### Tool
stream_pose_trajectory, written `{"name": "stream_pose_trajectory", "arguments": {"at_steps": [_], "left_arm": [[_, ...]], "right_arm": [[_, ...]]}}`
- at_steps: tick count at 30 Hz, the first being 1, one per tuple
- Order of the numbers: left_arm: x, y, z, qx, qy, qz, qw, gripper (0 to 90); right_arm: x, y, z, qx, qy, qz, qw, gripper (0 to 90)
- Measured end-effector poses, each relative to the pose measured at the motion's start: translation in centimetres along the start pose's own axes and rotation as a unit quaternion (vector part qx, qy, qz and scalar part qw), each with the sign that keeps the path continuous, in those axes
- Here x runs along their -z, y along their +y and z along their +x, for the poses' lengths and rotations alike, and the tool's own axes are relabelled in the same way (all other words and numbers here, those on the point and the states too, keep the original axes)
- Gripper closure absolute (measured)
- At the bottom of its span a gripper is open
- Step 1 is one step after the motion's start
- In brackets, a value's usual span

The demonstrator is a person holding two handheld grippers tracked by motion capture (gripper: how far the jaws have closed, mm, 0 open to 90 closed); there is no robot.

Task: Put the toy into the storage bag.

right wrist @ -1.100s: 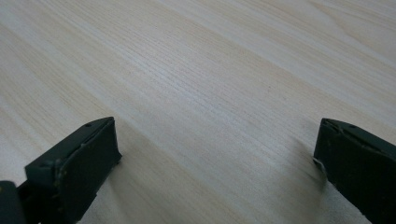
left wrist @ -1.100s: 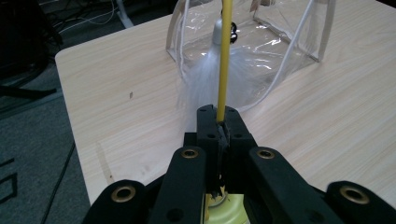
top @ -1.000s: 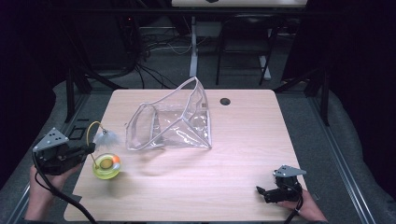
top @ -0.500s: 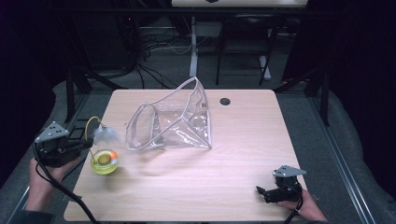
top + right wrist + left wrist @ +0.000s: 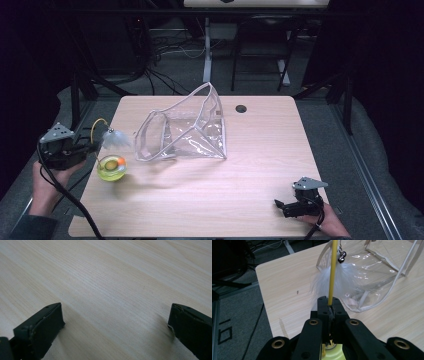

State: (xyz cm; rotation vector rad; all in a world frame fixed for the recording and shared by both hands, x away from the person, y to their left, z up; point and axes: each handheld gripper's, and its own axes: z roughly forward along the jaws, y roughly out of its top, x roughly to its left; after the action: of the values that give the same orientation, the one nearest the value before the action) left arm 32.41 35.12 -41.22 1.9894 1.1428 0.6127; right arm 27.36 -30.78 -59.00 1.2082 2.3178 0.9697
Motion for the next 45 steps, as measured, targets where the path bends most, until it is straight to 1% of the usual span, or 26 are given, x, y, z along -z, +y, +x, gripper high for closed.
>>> {"name": "stream_pose_trajectory", "arguments": {"at_steps": [8,13,19,20,23,29,33,37,40,45], "left_arm": [[-0.3,0.6,0.6,-0.004,0.005,0.006,1.0000,88.2],[-0.6,1.0,1.1,-0.001,0.006,0.008,0.9999,88.2],[-0.9,2.0,1.5,-0.005,0.011,0.010,0.9999,88.2],[-0.9,2.2,1.5,-0.006,0.012,0.011,0.9998,88.2],[-1.1,2.7,1.7,-0.006,0.013,0.011,0.9998,88.2],[-1.7,3.7,2.0,-0.011,0.015,0.015,0.9997,88.1],[-2.0,4.3,2.2,-0.009,0.015,0.015,0.9997,88.2],[-2.2,4.8,2.4,-0.012,0.018,0.019,0.9996,88.2],[-2.3,5.2,2.6,-0.013,0.019,0.021,0.9995,88.2],[-2.2,5.8,2.7,-0.016,0.022,0.021,0.9994,88.2]], "right_arm": [[0.0,0.0,0.0,0.001,0.000,0.001,1.0000,0.0],[0.0,0.0,0.0,0.002,-0.001,0.003,1.0000,0.0],[0.1,0.0,0.0,0.002,-0.001,0.003,1.0000,0.0],[0.0,0.0,0.0,0.000,-0.001,-0.001,1.0000,0.0],[0.1,0.0,0.0,0.001,-0.001,0.004,1.0000,0.0],[0.0,0.0,0.0,0.002,0.000,0.003,1.0000,0.0],[0.0,0.0,0.0,0.001,-0.002,0.001,1.0000,0.0],[0.0,0.0,0.0,0.001,-0.002,0.001,1.0000,0.0],[0.0,0.0,0.0,0.000,0.001,0.002,1.0000,0.0],[0.0,0.0,0.0,0.001,-0.001,0.004,1.0000,0.0]]}}
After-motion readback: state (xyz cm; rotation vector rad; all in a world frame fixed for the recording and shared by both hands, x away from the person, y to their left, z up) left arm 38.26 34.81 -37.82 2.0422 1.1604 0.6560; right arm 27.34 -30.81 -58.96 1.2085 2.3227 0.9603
